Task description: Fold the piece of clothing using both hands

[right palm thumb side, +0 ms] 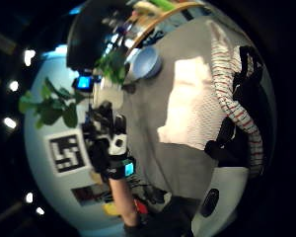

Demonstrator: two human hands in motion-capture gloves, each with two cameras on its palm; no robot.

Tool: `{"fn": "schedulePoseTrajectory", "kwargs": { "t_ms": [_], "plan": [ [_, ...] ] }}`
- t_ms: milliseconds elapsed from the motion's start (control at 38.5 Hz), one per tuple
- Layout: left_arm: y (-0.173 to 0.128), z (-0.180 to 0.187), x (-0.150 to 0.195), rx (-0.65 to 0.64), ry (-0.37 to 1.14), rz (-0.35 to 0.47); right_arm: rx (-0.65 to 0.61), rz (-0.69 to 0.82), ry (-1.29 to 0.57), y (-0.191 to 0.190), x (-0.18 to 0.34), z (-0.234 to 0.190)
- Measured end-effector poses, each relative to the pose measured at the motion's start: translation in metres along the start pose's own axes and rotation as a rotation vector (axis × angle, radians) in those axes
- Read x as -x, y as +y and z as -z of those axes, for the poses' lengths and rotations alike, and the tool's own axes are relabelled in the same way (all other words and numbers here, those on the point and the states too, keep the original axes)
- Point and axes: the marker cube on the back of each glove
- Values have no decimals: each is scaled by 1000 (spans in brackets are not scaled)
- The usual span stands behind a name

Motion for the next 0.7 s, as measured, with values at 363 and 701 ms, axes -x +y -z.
{"fn": "schedulePoseTrajectory", "kwargs": {
  "t_ms": [363, 701],
  "plan": [
    [2, 19, 46, -10, 101, 17, 131, 269, -206, 65, 101, -61],
    [2, 12, 28, -18, 74, -19, -42, 145, -59, 0, 4, -4]
  ]
}}
